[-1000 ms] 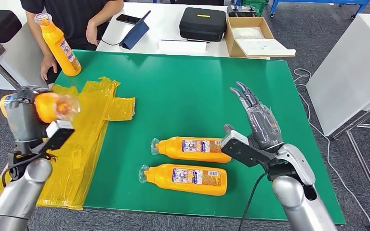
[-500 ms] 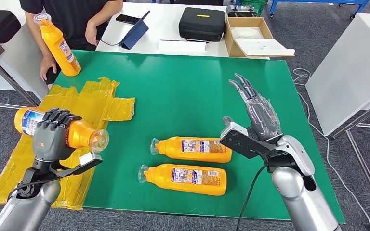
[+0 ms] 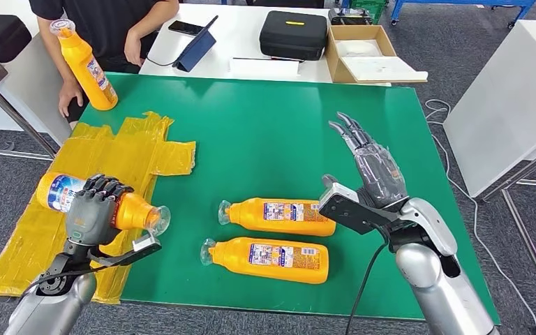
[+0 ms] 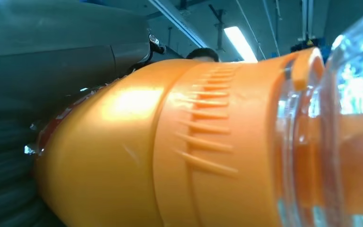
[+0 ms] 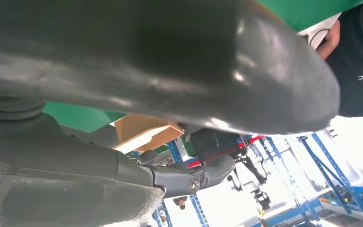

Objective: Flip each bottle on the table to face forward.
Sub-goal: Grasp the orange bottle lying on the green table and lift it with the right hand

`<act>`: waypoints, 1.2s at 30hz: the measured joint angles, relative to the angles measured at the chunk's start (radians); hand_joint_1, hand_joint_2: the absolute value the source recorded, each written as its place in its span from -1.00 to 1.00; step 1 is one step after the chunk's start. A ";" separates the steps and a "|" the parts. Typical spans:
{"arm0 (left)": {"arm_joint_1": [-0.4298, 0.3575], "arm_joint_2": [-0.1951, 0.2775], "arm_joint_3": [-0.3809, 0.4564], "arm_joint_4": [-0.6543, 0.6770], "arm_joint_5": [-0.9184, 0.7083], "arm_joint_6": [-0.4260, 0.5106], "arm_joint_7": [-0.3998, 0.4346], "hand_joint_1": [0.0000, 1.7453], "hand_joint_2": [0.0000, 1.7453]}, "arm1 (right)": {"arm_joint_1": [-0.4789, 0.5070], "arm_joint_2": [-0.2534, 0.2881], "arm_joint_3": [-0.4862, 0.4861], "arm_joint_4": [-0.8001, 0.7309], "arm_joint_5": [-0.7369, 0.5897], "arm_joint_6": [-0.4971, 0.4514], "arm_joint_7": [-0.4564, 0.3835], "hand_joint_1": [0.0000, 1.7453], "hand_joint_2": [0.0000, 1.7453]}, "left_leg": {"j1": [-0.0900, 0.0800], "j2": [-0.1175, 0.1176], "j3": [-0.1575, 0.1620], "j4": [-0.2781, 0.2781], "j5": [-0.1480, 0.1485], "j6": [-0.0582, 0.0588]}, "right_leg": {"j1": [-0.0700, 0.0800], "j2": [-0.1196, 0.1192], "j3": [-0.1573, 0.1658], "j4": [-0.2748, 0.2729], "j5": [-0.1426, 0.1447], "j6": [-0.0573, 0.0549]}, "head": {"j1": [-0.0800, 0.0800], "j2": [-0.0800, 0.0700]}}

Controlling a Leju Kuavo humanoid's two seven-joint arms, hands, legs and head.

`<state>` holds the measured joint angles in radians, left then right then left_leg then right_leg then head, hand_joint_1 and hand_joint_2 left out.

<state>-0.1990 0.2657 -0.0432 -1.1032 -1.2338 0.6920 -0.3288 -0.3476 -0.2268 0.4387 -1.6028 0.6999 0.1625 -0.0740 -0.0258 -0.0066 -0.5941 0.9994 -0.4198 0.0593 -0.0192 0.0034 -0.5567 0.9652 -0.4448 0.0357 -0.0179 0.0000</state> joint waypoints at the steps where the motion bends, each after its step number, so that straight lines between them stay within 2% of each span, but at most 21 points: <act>1: -0.007 -0.001 0.000 0.017 -0.008 0.000 0.010 1.00 1.00 | 0.004 -0.001 0.001 0.000 0.001 0.000 0.000 -1.00 -1.00 | 0.000 0.000 0.000 0.000 0.000 0.000 | 0.000 0.000 0.000 0.000 0.000 0.000 | 0.000 0.000; 6: -0.060 -0.018 -0.004 0.116 -0.044 0.000 0.064 1.00 1.00 | 0.036 -0.009 0.004 -0.007 0.020 -0.003 0.000 -1.00 -1.00 | 0.000 0.000 0.000 0.000 0.000 0.000 | 0.000 0.000 -0.001 0.000 0.000 0.000 | 0.000 0.000; 7: -0.071 -0.022 -0.006 0.135 -0.047 0.000 0.072 0.61 1.00 | 0.043 -0.010 0.004 -0.011 0.024 -0.004 0.001 -1.00 -1.00 | 0.000 0.000 0.000 0.000 0.000 0.000 | 0.000 0.000 0.000 0.000 0.000 0.000 | 0.000 0.000; 9: -0.089 -0.033 -0.009 0.166 -0.053 0.000 0.081 -0.39 1.00 | 0.058 -0.011 0.003 -0.020 0.030 -0.004 0.002 -1.00 -1.00 | 0.000 0.001 0.000 0.000 0.000 0.000 | 0.000 0.000 0.000 0.000 0.000 0.000 | 0.000 0.000; 10: -0.096 -0.038 -0.012 0.179 -0.055 0.000 0.084 -0.88 0.50 | 0.064 -0.013 0.002 -0.024 0.033 -0.004 0.004 -1.00 -1.00 | 0.000 0.001 0.000 0.000 0.000 0.000 | 0.000 0.000 0.000 0.000 0.000 0.000 | 0.000 0.000; 11: -0.103 -0.044 -0.015 0.190 -0.054 0.000 0.087 -1.00 0.00 | 0.070 -0.014 0.001 -0.028 0.035 -0.004 0.005 -1.00 -1.00 | 0.000 0.001 0.000 0.000 0.000 0.000 | 0.000 0.000 0.000 0.000 0.000 0.000 | 0.000 0.000; 13: -0.115 -0.055 -0.025 0.212 -0.047 -0.001 0.090 -1.00 -1.00 | 0.078 -0.015 -0.004 -0.033 0.039 -0.004 0.007 -1.00 -1.00 | -0.001 0.000 0.000 0.000 0.000 0.000 | 0.000 0.000 0.000 0.000 0.000 0.000 | 0.000 0.000; 23: -0.156 -0.072 -0.099 0.259 -0.039 -0.024 0.099 -1.00 -1.00 | 0.095 -0.024 -0.018 -0.040 0.051 -0.002 0.004 -1.00 -1.00 | -0.001 0.000 0.000 0.000 0.000 0.000 | 0.000 0.000 0.000 0.000 0.000 0.000 | 0.000 0.000; 29: -0.155 -0.072 -0.133 0.252 0.003 -0.036 0.097 -1.00 -1.00 | 0.106 -0.014 -0.020 -0.042 0.080 0.011 0.000 -1.00 -1.00 | -0.001 0.000 0.000 0.000 0.000 0.000 | 0.000 0.000 0.000 0.000 0.000 0.000 | 0.000 0.000; 36: -0.139 -0.072 -0.145 0.161 0.270 -0.101 0.019 -1.00 -1.00 | 0.139 -0.007 -0.043 -0.061 0.107 0.021 0.011 -1.00 -1.00 | -0.001 0.000 0.000 0.000 0.000 0.000 | 0.000 0.000 0.000 0.000 0.000 0.000 | 0.000 0.000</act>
<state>-0.3381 0.1934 -0.1883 -0.9427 -0.9634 0.5910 -0.3102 -0.2087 -0.2336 0.3958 -1.6635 0.8074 0.1839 -0.0633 -0.0266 -0.0065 -0.5938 0.9993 -0.4198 0.0593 -0.0191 0.0033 -0.5562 0.9653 -0.4447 0.0358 -0.0179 0.0000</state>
